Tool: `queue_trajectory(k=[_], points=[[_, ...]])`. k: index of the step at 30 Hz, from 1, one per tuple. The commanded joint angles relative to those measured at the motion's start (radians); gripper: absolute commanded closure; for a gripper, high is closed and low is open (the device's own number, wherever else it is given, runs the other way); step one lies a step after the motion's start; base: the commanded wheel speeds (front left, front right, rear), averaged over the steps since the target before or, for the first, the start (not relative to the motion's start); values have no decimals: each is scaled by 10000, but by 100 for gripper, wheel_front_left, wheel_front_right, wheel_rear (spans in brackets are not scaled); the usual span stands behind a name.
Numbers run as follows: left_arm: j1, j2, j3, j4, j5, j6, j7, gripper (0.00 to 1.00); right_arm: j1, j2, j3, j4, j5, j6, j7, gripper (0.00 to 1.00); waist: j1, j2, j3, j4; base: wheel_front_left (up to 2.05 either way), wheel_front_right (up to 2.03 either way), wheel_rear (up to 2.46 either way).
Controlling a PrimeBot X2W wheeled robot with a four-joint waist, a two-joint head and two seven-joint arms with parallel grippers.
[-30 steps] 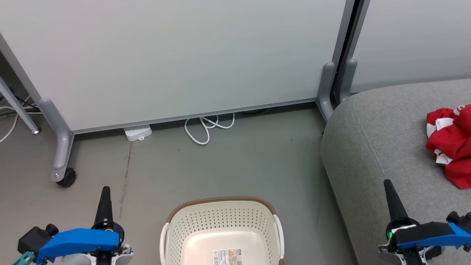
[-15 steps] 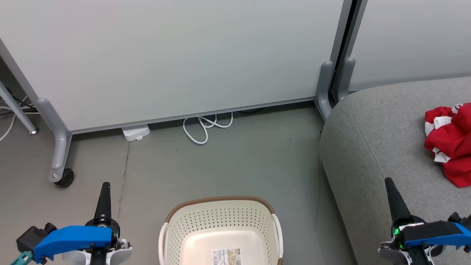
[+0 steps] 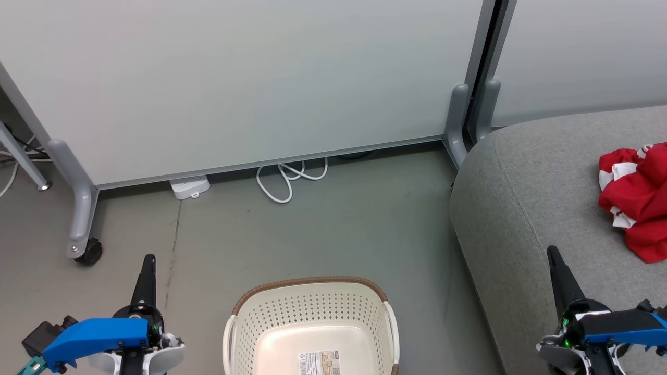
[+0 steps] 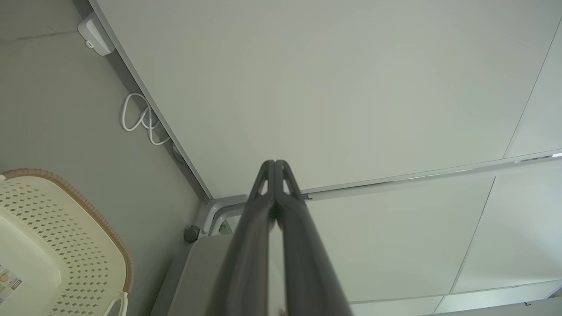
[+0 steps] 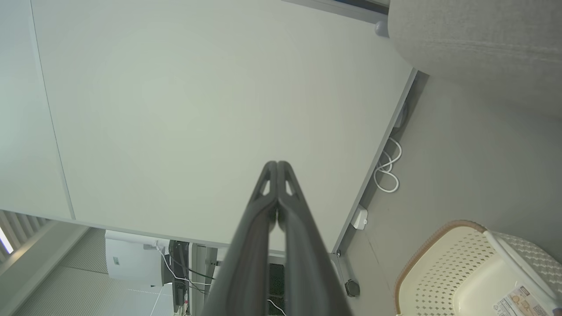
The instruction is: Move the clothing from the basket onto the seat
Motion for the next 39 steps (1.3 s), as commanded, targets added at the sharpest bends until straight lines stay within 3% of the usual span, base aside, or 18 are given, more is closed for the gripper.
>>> queue_trajectory(k=[1, 27, 39], points=[[-192, 15, 79, -81, -220, -63, 77, 100, -178, -21, -29, -104, 228, 3, 96, 100, -1, 0, 4, -6, 0, 0, 0], [-284, 14, 210, -144, -2154, -113, 555, 100, -251, -18, -162, -194, 2163, 4, 565, 100, -1, 0, 68, -122, 0, 0, 0], [-273, 14, 208, -139, -2152, -114, 569, 100, -252, -17, -159, -193, 2161, 4, 572, 100, -1, 0, 69, -125, 0, 0, 0]])
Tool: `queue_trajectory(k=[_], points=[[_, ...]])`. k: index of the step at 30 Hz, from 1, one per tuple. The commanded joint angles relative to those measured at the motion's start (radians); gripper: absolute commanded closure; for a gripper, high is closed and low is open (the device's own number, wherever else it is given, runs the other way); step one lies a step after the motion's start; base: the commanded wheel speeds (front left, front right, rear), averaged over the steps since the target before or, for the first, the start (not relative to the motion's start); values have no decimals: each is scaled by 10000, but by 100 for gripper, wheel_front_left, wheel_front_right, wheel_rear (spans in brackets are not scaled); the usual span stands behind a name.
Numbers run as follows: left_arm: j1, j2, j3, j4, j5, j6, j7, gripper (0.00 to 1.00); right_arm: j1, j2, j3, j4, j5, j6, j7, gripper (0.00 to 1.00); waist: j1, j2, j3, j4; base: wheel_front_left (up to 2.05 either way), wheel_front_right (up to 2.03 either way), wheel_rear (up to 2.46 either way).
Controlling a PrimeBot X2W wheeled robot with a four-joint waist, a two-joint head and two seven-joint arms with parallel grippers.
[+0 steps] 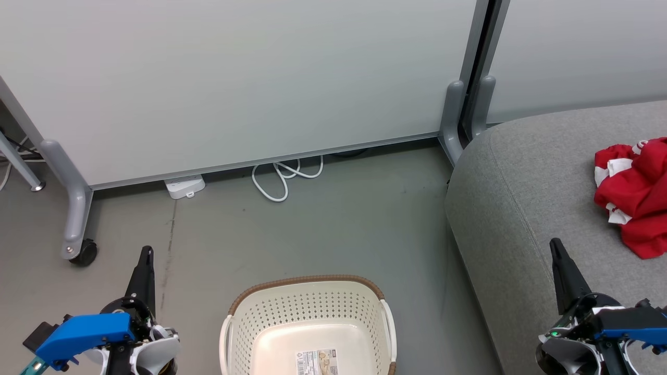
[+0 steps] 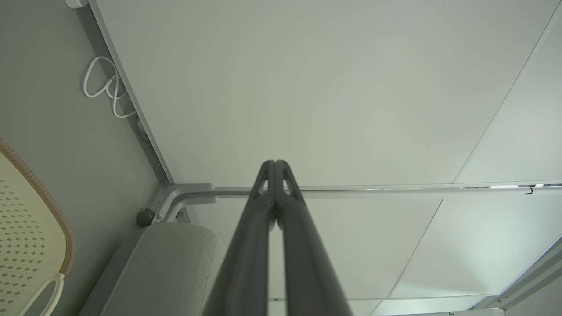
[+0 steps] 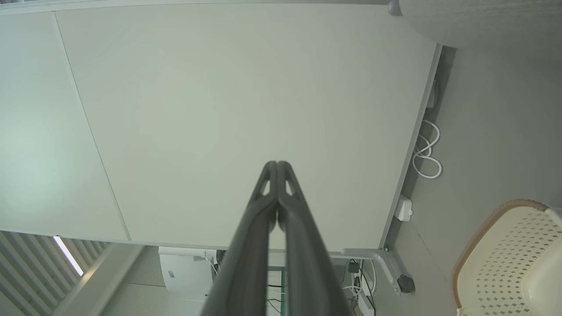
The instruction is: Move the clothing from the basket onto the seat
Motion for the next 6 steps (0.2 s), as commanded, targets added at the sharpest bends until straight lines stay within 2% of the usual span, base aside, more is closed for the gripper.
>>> queue_trajectory(k=[1, 6], points=[[-95, 12, 18, -43, -20, -94, 49, 100, -141, -16, -15, -30, 24, 4, 36, 100, 0, 0, 0, 1, 0, 0, 0], [-95, 12, 18, -42, -20, -94, 49, 100, -141, -16, -15, -30, 24, 4, 36, 100, 0, 0, 0, 1, 0, 0, 0]])
